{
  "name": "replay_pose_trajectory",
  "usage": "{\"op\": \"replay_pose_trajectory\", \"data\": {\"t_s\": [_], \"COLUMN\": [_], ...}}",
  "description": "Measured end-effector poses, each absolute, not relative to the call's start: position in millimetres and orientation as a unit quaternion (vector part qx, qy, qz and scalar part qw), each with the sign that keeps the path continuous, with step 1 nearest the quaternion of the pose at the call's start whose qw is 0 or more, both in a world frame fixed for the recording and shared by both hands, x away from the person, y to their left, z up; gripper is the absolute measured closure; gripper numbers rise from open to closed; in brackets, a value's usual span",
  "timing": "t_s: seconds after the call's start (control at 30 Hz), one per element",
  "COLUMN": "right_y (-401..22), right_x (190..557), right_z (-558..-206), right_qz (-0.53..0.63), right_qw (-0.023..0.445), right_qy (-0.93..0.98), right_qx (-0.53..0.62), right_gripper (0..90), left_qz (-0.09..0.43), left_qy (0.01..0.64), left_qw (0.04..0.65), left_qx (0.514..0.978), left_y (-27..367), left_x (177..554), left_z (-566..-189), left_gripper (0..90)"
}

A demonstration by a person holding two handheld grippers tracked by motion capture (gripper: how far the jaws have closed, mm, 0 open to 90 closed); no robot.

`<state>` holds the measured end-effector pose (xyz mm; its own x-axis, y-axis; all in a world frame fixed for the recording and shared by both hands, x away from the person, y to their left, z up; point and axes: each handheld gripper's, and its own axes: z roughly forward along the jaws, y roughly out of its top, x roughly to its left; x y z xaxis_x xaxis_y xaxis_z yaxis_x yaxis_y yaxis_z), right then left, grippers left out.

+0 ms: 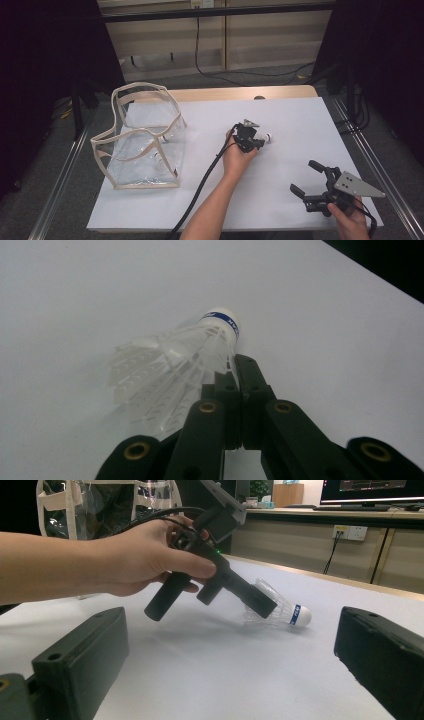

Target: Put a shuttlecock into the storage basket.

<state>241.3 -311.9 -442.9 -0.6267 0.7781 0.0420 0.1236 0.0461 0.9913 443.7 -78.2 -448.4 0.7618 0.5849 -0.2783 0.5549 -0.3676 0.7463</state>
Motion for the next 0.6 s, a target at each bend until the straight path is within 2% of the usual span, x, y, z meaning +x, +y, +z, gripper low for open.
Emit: {"op": "replay_pose_trajectory", "data": {"t_s": [0.6], "right_y": [-311], "right_x": [242], "right_z": [-443], "right_qz": [0.6], "right_qw": [0.272], "right_qy": [0.672], "right_qx": [0.337], "right_gripper": [0.7], "left_qz": [-0.042], "left_qy": [0.314], "left_qw": [0.425], "left_qx": [0.848], "left_y": [-55], "left_x": [431], "left_z": [-432], "left_gripper": [89.5]}}
